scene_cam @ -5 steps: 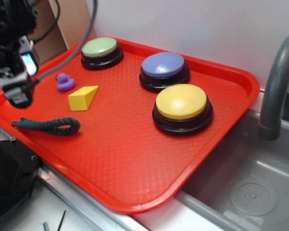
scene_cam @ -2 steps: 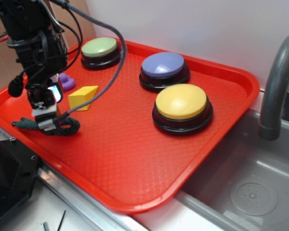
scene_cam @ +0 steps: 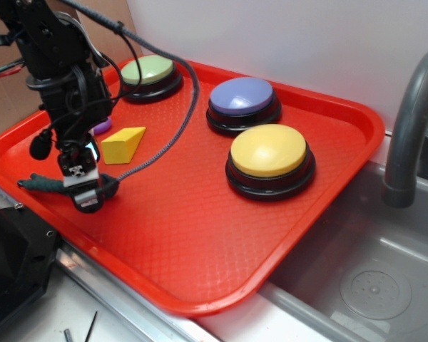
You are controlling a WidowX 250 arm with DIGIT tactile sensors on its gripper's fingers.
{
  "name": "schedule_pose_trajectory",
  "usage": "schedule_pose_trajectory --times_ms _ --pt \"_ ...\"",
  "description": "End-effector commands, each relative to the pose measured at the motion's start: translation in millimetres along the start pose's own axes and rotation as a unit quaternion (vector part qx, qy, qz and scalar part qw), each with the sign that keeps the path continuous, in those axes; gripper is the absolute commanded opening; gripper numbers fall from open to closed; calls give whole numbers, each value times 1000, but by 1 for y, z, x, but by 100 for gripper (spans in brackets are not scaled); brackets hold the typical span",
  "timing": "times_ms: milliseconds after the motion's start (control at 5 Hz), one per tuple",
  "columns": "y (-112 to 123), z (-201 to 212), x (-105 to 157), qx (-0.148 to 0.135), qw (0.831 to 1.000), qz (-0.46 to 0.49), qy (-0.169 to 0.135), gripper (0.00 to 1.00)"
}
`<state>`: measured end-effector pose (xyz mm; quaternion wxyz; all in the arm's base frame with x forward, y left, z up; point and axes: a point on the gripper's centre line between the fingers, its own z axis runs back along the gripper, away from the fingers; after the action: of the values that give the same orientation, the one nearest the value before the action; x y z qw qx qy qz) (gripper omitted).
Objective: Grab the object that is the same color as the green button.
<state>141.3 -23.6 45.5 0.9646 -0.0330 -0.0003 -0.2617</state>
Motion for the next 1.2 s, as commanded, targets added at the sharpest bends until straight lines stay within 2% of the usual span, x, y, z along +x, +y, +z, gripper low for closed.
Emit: schedule_pose_trajectory --times_ms 0,200,400,1000 --pt "-1 3 2 2 1000 -2 -6 100" --pt "-1 -8 -12 17 1000 -8 -12 100" --pt "4 -21 -21 12 1000 6 1 100" --pt "21 -33 -24 0 999 9 34 100"
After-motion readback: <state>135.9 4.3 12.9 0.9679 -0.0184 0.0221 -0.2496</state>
